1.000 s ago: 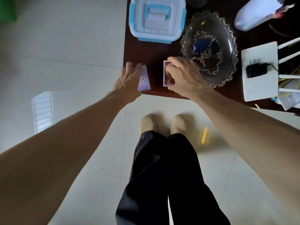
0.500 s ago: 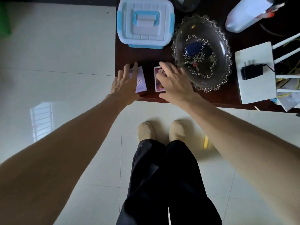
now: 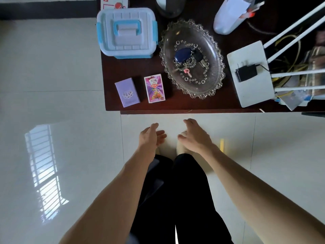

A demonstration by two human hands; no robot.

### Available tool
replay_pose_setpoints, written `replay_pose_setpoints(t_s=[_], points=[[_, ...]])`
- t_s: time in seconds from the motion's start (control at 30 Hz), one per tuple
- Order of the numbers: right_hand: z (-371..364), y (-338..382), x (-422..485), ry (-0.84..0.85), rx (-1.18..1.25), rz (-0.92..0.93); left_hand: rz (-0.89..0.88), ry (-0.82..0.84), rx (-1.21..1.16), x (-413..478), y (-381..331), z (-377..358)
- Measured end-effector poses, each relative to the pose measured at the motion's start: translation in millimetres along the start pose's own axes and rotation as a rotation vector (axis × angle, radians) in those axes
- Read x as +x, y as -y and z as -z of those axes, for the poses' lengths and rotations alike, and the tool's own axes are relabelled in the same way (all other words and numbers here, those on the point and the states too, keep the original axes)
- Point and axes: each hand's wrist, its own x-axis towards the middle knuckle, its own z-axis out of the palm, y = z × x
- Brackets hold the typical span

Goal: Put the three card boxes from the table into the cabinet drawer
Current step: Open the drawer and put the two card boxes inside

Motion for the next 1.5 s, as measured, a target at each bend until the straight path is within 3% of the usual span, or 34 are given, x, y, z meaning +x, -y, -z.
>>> replay_pose_setpoints(t_s=[0.23, 0.67, 1.03, 1.1, 1.17, 1.3, 1.37, 1.5], points=[[6.7, -1.8, 51.4, -0.011, -0.221, 0.004, 0.067, 0.058, -0.425, 38.5, -14.4, -9.9], [4.3, 3.1, 56.4, 0.010, -0.389, -0.012, 0.004, 0.075, -0.456, 44.3, -26.2, -2.3], [-18.4, -1.4, 33.6, -0.014, -0.320, -0.014, -0.007, 0.014, -0.346, 40.2, -21.6, 3.7], [-25.6, -5.9, 26.0, -0.016, -0.205, 0.000, 0.006, -0.012, -0.332, 40.9, -15.3, 4.9], [-29.7, -11.0, 16.3, -0.035, 0.099, -0.030, 0.009, -0.046, -0.325, 41.7, -9.6, 5.7], [-21.8, -21.3, 1.3, -0.161, 1.173, -0.405, 0.000, -0.101, -0.285, 43.9, -3.9, 4.8], [-10.6, -36.0, 4.1, -0.241, 1.317, -0.537, -0.001, -0.130, -0.241, 44.2, -3.8, 2.5], [9.9, -59.2, 15.8, -0.301, 1.243, -0.648, -0.024, -0.148, -0.145, 41.0, -7.1, -1.4]])
